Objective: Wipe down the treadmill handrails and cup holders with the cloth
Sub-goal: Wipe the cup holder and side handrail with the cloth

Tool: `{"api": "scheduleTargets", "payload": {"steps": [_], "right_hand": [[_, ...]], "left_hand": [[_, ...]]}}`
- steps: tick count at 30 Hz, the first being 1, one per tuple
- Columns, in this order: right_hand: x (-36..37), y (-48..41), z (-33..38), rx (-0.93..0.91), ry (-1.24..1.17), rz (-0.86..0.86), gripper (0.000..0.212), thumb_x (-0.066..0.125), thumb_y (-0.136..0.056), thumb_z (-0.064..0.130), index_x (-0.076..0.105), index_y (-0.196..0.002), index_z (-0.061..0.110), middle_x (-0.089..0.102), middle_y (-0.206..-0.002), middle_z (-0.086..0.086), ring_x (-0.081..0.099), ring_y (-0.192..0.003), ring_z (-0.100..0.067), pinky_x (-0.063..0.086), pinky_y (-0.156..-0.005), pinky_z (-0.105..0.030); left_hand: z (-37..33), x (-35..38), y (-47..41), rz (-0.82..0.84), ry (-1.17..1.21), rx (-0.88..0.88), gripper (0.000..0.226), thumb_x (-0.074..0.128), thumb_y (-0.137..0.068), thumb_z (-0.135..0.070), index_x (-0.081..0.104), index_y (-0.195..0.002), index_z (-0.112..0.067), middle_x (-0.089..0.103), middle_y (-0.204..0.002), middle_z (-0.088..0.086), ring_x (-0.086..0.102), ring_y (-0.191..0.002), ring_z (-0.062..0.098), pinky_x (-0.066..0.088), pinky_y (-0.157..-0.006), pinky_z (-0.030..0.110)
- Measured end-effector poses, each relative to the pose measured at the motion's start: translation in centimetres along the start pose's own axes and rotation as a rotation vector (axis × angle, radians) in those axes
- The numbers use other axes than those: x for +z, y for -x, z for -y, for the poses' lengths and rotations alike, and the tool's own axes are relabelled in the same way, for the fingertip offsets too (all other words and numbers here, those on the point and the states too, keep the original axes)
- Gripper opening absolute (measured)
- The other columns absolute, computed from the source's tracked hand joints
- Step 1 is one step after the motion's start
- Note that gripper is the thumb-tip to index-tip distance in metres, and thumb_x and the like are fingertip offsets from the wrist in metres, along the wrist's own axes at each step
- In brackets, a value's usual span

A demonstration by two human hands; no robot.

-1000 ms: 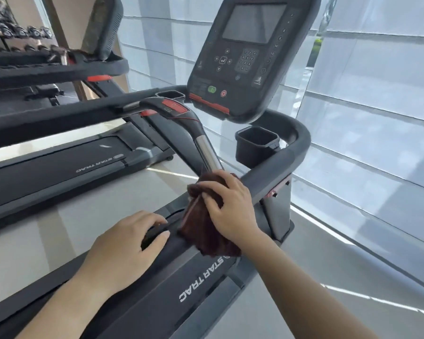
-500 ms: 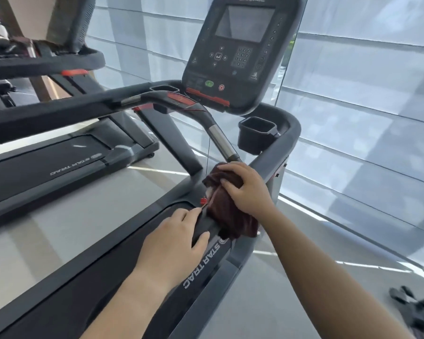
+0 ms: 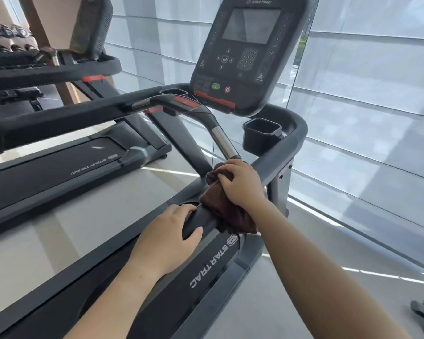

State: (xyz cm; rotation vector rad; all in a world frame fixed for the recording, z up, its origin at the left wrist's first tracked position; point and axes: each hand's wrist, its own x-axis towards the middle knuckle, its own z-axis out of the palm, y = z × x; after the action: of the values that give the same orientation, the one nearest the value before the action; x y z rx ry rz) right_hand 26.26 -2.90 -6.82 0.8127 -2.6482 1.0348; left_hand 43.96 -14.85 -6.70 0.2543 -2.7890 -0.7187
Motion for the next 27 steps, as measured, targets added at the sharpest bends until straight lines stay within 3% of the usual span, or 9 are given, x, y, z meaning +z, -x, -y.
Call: {"api": "scheduleTargets", "payload": {"steps": [2,5,7,12,15,19,23,27], "right_hand": [[0.1,1.8,0.0,-0.046,-0.026,-0.037,0.024,0.053,-0.087,0.040,0.068,-0.104,0.032,0.056,-0.126,0.007,0.043,-0.122,-0.018,0.031,-0.105,-0.042],[0.0,4.6,0.8,-0.076,-0.069,-0.046,0.049,0.049,-0.073,0.070,0.061,-0.111,0.041,0.043,-0.136,0.010,0.029,-0.131,-0.012,0.020,-0.111,-0.037],[0.3,5.4,1.3,-0.101,-0.061,-0.038,0.057,0.053,-0.067,0.075,0.058,-0.113,0.043,0.038,-0.137,0.011,0.024,-0.133,-0.011,0.018,-0.112,-0.037],[0.5,4.5,1.9,0.023,-0.035,-0.069,0.049,0.061,-0.073,0.060,0.061,-0.116,0.037,0.041,-0.139,0.003,0.027,-0.133,-0.017,0.024,-0.111,-0.045],[1.1,6.0,3.5,0.032,-0.059,-0.119,0.031,0.061,-0.080,0.050,0.064,-0.106,0.035,0.046,-0.130,0.006,0.033,-0.126,-0.016,0.028,-0.107,-0.042],[3.5,9.1,6.3,-0.009,-0.116,-0.189,0.026,0.058,-0.079,0.048,0.066,-0.099,0.035,0.050,-0.121,0.009,0.038,-0.121,-0.012,0.031,-0.104,-0.039],[3.4,7.2,7.8,0.165,-0.054,-0.215,0.021,0.064,-0.078,0.040,0.070,-0.096,0.031,0.056,-0.115,0.007,0.043,-0.117,-0.016,0.035,-0.101,-0.040],[4.1,9.1,9.8,0.249,-0.036,-0.266,0.021,0.065,-0.079,0.034,0.069,-0.099,0.030,0.053,-0.122,0.008,0.042,-0.119,-0.016,0.031,-0.098,-0.027]], "left_hand": [[-0.1,0.2,-0.1,-0.014,0.000,-0.006,0.041,0.049,-0.084,-0.047,0.045,-0.123,-0.036,0.054,-0.117,-0.013,0.054,-0.101,0.008,0.045,-0.082,0.023],[-0.3,0.1,-0.4,-0.018,0.019,-0.017,0.039,0.051,-0.083,-0.046,0.047,-0.120,-0.035,0.055,-0.114,-0.013,0.054,-0.099,0.009,0.044,-0.079,0.023],[-0.2,-0.1,-0.3,-0.013,0.019,-0.024,0.040,0.052,-0.084,-0.044,0.047,-0.122,-0.034,0.055,-0.116,-0.012,0.054,-0.102,0.010,0.044,-0.080,0.024],[0.6,-1.1,1.6,0.013,-0.006,0.001,0.043,0.052,-0.085,-0.045,0.044,-0.127,-0.035,0.053,-0.125,-0.014,0.052,-0.110,0.008,0.042,-0.086,0.022],[1.5,-1.9,2.8,0.021,-0.019,0.042,0.047,0.049,-0.086,-0.048,0.039,-0.130,-0.037,0.049,-0.128,-0.015,0.051,-0.111,0.008,0.045,-0.087,0.025],[3.3,-2.9,4.6,0.030,0.011,0.091,0.048,0.047,-0.085,-0.050,0.037,-0.130,-0.035,0.047,-0.129,-0.017,0.050,-0.110,0.006,0.044,-0.085,0.022],[5.4,-3.8,7.0,0.078,0.111,0.074,0.057,0.045,-0.087,-0.052,0.031,-0.138,-0.032,0.040,-0.138,-0.017,0.045,-0.118,0.004,0.038,-0.091,0.019],[6.2,-4.1,8.3,0.080,0.304,0.074,0.050,0.052,-0.086,-0.044,0.039,-0.133,-0.030,0.047,-0.129,-0.014,0.042,-0.103,-0.002,0.033,-0.084,0.015]]}}
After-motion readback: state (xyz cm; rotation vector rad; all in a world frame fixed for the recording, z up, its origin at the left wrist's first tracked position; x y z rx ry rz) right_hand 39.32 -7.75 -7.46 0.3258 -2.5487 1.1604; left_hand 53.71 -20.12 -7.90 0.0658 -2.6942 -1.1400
